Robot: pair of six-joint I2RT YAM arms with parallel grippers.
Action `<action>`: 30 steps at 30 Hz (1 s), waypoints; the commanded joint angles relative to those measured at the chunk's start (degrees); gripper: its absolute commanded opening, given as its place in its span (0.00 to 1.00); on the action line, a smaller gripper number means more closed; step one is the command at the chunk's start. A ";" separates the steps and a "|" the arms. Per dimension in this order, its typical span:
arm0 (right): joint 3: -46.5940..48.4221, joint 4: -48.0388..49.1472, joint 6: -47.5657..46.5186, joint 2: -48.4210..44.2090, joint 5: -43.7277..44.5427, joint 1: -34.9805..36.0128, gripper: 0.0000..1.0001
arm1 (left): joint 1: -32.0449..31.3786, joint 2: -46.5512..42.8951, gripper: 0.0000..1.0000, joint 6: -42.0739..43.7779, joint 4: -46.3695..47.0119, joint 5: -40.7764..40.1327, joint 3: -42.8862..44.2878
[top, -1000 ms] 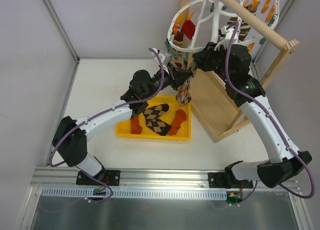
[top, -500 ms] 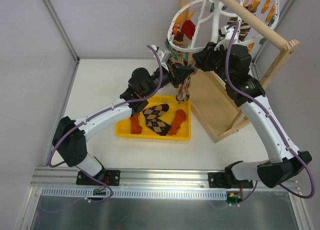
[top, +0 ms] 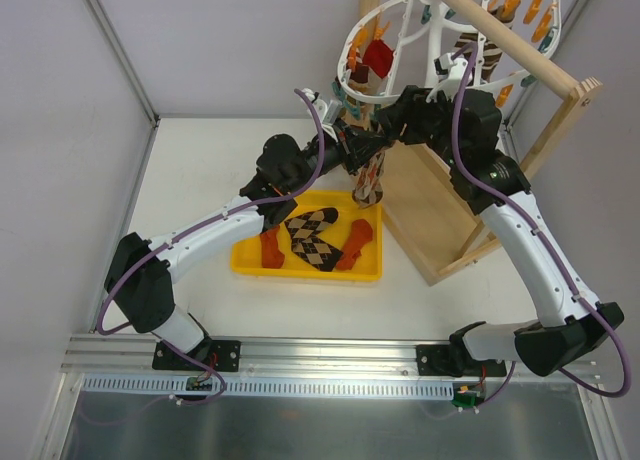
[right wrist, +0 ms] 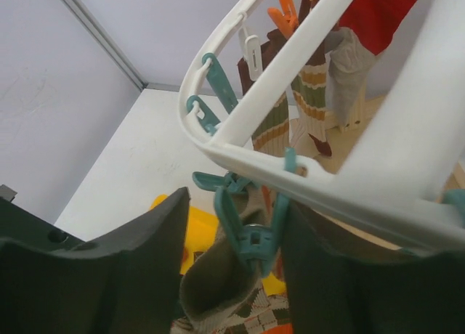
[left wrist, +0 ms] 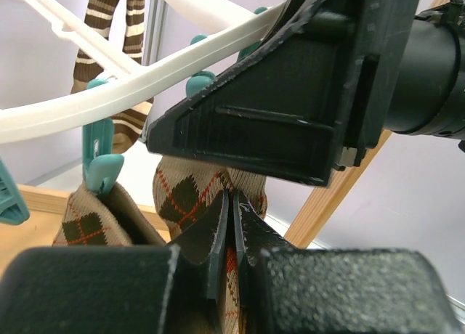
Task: Clip the socks to the hanger
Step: Clamp the sock onto the hanger, then reset both arms
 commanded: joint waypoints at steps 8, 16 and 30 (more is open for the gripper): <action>3.51 -4.98 5.16 0.17 -7.86 0.17 0.75 | 0.65 -1.93 0.00 0.38 1.04 -0.33 0.13; 3.77 -9.45 6.92 -3.08 -10.68 0.17 1.00 | 1.62 -4.39 0.27 1.35 -4.66 0.28 -0.31; 2.11 -23.52 6.05 -9.84 3.28 0.52 1.00 | 4.43 -15.46 0.75 3.81 -22.23 -4.72 -2.59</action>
